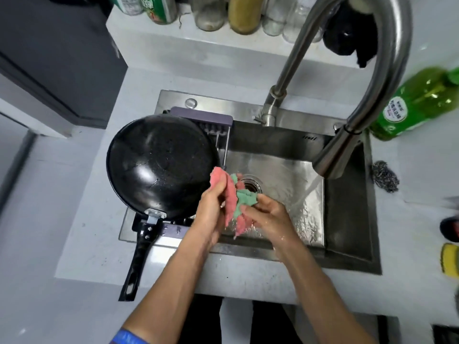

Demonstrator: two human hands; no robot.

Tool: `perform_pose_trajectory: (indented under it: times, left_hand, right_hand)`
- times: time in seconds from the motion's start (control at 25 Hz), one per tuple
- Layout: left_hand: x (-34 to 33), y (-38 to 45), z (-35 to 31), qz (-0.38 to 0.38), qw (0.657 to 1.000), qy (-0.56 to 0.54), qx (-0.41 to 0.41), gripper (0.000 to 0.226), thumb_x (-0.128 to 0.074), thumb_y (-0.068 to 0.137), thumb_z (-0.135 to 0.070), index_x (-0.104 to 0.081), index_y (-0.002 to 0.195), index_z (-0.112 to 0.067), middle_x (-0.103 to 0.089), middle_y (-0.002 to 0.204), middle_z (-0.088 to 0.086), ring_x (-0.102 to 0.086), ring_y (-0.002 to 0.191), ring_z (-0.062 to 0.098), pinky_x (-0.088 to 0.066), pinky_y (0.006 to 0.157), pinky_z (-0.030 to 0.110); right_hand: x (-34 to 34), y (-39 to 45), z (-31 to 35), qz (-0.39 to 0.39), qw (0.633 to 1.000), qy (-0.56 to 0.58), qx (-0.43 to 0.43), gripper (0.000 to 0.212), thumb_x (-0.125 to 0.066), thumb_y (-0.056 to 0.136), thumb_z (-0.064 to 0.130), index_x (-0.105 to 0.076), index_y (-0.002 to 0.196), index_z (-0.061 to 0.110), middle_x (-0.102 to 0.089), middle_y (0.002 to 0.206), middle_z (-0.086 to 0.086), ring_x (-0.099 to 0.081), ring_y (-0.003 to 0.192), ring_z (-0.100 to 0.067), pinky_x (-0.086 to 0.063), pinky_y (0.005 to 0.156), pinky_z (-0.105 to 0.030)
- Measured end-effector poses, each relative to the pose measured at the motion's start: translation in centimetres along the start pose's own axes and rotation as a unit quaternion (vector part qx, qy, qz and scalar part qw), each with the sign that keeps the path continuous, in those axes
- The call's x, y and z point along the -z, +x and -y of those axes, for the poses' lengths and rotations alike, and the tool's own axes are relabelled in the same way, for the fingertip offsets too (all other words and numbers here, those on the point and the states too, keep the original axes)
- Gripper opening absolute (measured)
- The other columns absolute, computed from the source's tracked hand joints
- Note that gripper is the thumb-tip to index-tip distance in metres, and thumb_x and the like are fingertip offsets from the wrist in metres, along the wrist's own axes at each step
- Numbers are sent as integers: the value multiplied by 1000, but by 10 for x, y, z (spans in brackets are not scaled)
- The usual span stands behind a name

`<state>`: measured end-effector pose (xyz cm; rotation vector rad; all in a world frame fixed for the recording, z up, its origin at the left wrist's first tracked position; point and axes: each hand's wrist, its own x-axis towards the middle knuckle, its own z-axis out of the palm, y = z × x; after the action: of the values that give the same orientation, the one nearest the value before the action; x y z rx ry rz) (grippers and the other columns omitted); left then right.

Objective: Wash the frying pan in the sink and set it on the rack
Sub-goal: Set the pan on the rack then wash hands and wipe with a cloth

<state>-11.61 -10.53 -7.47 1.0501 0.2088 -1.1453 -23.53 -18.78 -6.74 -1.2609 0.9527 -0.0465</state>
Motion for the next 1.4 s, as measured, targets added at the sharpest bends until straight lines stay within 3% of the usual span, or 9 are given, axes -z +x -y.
perform_pose_trajectory:
  times: [0.24, 0.4, 0.52, 0.76, 0.96, 1.04, 1.12, 1.28, 1.4]
  left_hand:
    - [13, -17, -13, 70, 995, -48, 46, 70, -47, 80, -69, -64, 116, -12, -65, 118, 18, -62, 110, 33, -52, 86, 48]
    - [17, -35, 1, 62, 987, 151, 0, 32, -77, 76, -12, -69, 108, -14, -70, 110, 10, -69, 87, 22, -55, 66, 29]
    - [10, -51, 15, 79, 956, 278, -47, 56, -73, 70, 13, -70, 106, -29, -74, 96, 0, -68, 82, 15, -55, 64, 22]
    - [-69, -76, 72, 292, 815, 475, -156, 57, -88, 63, -27, -66, 116, -28, -60, 127, -10, -51, 121, 5, -37, 101, 19]
    - [-121, -89, 140, 248, 914, 314, -68, 12, -76, 77, -7, -68, 86, -6, -73, 87, 7, -67, 76, 16, -52, 70, 25]
    - [-134, -92, 162, 196, 942, 270, -16, 16, -74, 80, -13, -64, 90, -4, -68, 89, 16, -64, 78, 24, -51, 73, 33]
    - [-143, -94, 179, 179, 952, 246, 15, 7, -70, 84, -13, -64, 88, -10, -66, 90, 18, -61, 81, 27, -48, 76, 37]
    - [-146, -102, 195, 197, 963, 177, 55, 14, -57, 91, -7, -69, 90, -13, -71, 93, 13, -67, 83, 22, -55, 73, 28]
    - [-140, -108, 197, 203, 960, 191, 41, 15, -56, 93, -6, -69, 90, -14, -70, 98, 11, -67, 85, 20, -54, 71, 27]
  right_hand:
    - [8, -26, 2, -164, 979, 122, 18, 19, -68, 91, 11, -78, 82, 24, -78, 88, 2, -72, 81, -14, -55, 65, -24]
    - [28, -48, 3, -224, 960, 121, 112, 33, -59, 95, 6, -78, 79, 28, -74, 80, 8, -67, 77, -10, -55, 68, -21]
    - [55, -68, 2, -200, 955, 153, 154, 29, -50, 97, 14, -71, 84, 27, -67, 81, 9, -61, 82, -9, -52, 74, -23]
    - [115, -119, 6, -25, 984, 4, 175, 17, -60, 89, 24, -72, 84, 34, -68, 78, 14, -61, 73, 0, -50, 66, -15]
    - [190, -150, -21, -199, 959, 59, 194, 18, -72, 82, 39, -73, 100, 34, -76, 97, 3, -69, 85, -9, -57, 75, -27]
    - [202, -149, -71, -280, 939, 197, 22, 36, -63, 88, 49, -66, 117, 28, -68, 125, -13, -66, 109, -26, -48, 100, -44]
    - [186, -156, -127, -187, 926, 302, -125, 57, -46, 93, 59, -58, 132, 19, -60, 135, -21, -53, 127, -41, -30, 116, -51]
    - [165, -160, -164, -168, 856, 488, -26, 40, -60, 84, 34, -66, 116, 11, -69, 121, -17, -67, 111, -26, -45, 105, -40]
    - [184, -159, -163, -211, 865, 453, 45, 20, -65, 79, 15, -76, 94, 23, -74, 108, -6, -68, 104, -18, -54, 90, -31]
